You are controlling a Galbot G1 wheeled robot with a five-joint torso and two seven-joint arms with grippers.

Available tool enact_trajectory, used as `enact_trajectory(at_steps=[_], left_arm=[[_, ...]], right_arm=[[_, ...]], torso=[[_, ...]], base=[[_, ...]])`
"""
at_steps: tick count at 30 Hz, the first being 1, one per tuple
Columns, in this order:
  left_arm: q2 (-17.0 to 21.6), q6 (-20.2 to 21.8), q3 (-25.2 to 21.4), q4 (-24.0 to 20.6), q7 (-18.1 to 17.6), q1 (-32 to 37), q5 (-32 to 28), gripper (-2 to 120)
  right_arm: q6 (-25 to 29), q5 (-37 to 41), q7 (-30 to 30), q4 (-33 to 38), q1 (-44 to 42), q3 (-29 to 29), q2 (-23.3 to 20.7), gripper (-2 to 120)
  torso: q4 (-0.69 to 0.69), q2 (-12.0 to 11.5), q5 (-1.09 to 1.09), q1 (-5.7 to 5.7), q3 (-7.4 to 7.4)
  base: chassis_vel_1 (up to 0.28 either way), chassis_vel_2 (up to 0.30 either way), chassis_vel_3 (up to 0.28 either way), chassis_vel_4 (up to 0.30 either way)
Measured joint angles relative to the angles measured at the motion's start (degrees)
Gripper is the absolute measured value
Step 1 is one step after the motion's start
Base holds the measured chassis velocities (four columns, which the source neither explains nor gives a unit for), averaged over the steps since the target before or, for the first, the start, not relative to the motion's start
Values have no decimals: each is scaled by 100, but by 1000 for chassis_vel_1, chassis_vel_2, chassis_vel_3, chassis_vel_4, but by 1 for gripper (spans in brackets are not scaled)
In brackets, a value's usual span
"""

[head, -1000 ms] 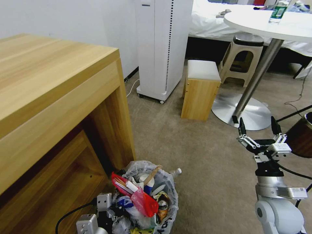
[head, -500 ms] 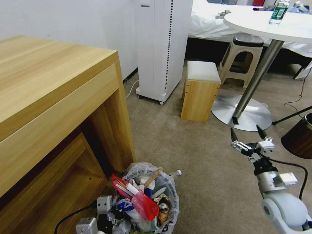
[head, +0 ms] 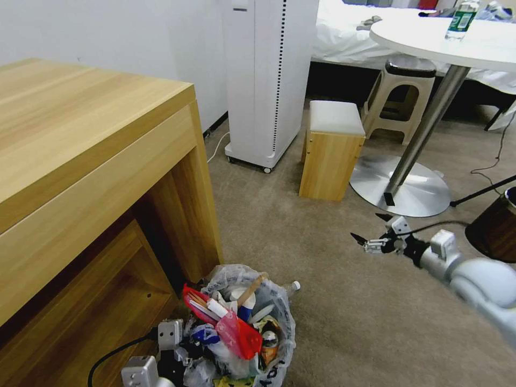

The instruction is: Pick up the trash bin and place the garbage on the floor into it.

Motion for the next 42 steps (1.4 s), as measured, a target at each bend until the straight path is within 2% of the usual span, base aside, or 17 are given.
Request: enact_trajectory(at_steps=[1, 3, 4, 6, 10, 12, 14, 15, 17, 23, 26, 31, 32, 34, 35, 39, 42], left_arm=[[-21, 0, 3, 22, -2, -26, -7, 0], [-35, 0, 4, 35, -3, -42, -14, 0], [-74, 0, 10, 56, -2, -66, -21, 0], [-135, 0, 15, 80, 9, -80, -17, 0], [-207, 0, 1, 95, 15, -64, 16, 0], [-276, 1, -59, 93, 28, 0, 57, 0], [-311, 6, -122, 59, 47, 73, 94, 0], [-311, 6, -122, 59, 47, 73, 94, 0], [-343, 11, -171, 19, 50, 128, 102, 0], [-367, 18, -229, -10, 69, 182, 78, 0], [-395, 19, -222, -22, 113, 213, 45, 0], [-398, 20, -218, -21, 115, 223, 36, 0], [-391, 20, -219, -16, 110, 220, 25, 0], [-373, 20, -220, 7, 93, 203, 7, 0], [-373, 20, -220, 7, 93, 203, 7, 0], [-377, 13, -224, 39, 36, 169, -30, 0], [-392, 12, -225, 42, 34, 177, -29, 0]], right_arm=[[188, -186, -233, -214, 389, -423, 14, 100], [279, -288, -354, -328, 664, -691, 40, 100], [408, -489, -678, -558, 1190, -1142, 147, 100], [618, -1045, -1133, -899, 1740, -1559, 435, 100], [935, -1692, -1623, -1307, 2165, -1901, 790, 100], [1141, -2082, -2198, -1712, 2530, -2208, 1228, 100], [1251, -2321, -2568, -1999, 2759, -2392, 1554, 100], [1251, -2321, -2568, -1999, 2759, -2392, 1554, 100], [1469, -2528, -2855, -2408, 3053, -2594, 1930, 100], [1679, -2768, -3051, -3146, 3521, -2934, 2474, 100], [1902, -3103, -3349, -3831, 3888, -3161, 2930, 100], [2122, -3249, -3587, -4304, 4086, -3276, 3288, 100], [2182, -3273, -3676, -4509, 4169, -3321, 3470, 100], [2220, -3331, -3800, -4785, 4296, -3430, 3832, 100], [2220, -3331, -3800, -4785, 4296, -3430, 3832, 100], [2272, -3454, -3926, -5329, 4441, -3731, 4633, 100], [2295, -3529, -3928, -5497, 4437, -3767, 4781, 100]], torso=[[0, 0, 2, 0, 0], [-1, 0, 3, 0, 0], [0, 0, -1, 0, 0], [2, 0, -4, 0, 0], [4, 0, 5, 0, 1], [1, 0, -3, 0, 0], [1, -1, 2, 0, 1], [1, -1, 2, 0, 1], [2, -1, -3, 0, 0], [2, -1, -3, 0, 0], [1, -1, -3, 0, 0], [2, -1, -2, 0, 0], [-2, -1, -3, 0, 0], [0, 0, -2, 0, 0], [0, 0, -2, 0, 0], [5, 0, -3, 0, 0], [3, -1, -2, 0, 0]], base=[[0, 0, 0, 0], [0, 0, 0, 0], [0, 0, 0, 0], [0, 0, 0, 0], [0, 0, 0, 0], [0, 0, 0, 0], [0, 0, 0, 0], [0, 0, 0, 0], [0, 0, 0, 0], [0, 0, 0, 0], [0, 0, 0, 0], [0, 0, 0, 0], [0, 0, 0, 0], [0, 0, 0, 0], [0, 0, 0, 0], [0, 0, 0, 0], [0, 0, 0, 0]])
